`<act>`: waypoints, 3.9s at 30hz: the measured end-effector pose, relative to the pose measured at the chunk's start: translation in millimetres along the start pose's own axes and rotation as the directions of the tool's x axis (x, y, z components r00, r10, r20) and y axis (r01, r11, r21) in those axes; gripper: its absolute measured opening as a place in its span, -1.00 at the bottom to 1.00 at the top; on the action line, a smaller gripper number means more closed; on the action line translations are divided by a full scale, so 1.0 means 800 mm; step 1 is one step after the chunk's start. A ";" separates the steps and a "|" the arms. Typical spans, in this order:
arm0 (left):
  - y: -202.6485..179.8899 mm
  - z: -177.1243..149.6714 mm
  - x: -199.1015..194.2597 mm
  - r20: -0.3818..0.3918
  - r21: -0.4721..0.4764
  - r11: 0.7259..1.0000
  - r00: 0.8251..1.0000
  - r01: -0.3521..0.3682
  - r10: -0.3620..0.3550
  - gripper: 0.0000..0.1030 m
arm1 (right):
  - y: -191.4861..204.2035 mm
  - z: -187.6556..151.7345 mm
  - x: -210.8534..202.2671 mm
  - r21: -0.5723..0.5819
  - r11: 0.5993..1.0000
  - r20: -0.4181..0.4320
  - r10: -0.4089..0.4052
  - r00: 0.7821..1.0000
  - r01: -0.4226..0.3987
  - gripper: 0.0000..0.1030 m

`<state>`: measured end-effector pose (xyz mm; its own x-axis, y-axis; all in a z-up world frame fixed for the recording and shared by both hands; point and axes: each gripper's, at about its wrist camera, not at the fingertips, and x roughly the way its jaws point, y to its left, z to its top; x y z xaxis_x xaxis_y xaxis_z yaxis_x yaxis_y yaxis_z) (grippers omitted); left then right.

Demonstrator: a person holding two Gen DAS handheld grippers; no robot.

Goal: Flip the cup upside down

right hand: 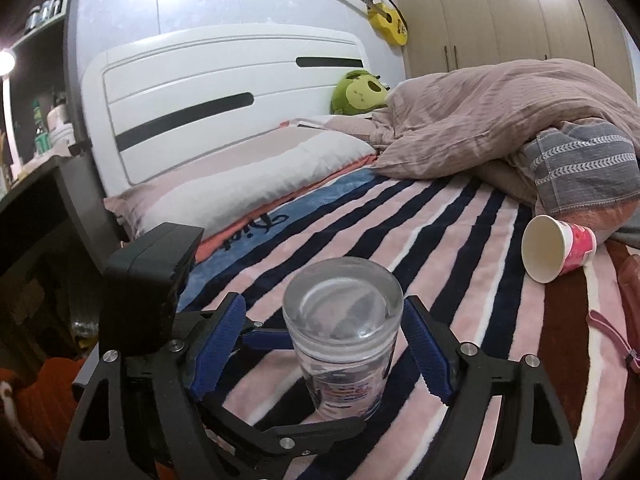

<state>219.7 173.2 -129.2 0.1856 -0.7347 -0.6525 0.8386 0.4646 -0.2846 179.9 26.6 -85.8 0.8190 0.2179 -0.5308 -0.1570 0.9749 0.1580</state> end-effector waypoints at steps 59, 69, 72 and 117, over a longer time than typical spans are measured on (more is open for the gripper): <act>0.003 -0.004 0.012 0.050 -0.001 0.998 0.996 0.070 -0.070 0.07 | -0.006 0.005 -0.002 -0.067 0.992 -0.041 -0.106 0.993 0.103 0.07; -0.002 0.002 0.001 0.049 0.027 0.998 0.997 0.054 -0.055 0.63 | -0.020 0.006 -0.001 0.003 0.996 -0.057 -0.084 0.995 0.084 0.18; -0.002 0.002 -0.001 0.049 0.029 0.998 0.998 0.049 -0.050 0.64 | -0.021 0.007 -0.001 0.006 0.996 -0.060 -0.085 0.995 0.085 0.22; -0.069 0.035 -0.227 0.120 -0.089 0.952 0.946 -0.293 0.303 0.99 | 0.054 -0.015 -0.192 0.111 0.972 0.031 -0.211 0.977 0.206 0.99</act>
<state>153.9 266.6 24.8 0.4908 -0.6136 -0.6185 0.6981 0.7017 -0.1422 40.7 35.9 -7.0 0.8504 0.0061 -0.5261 0.0773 0.9876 0.1363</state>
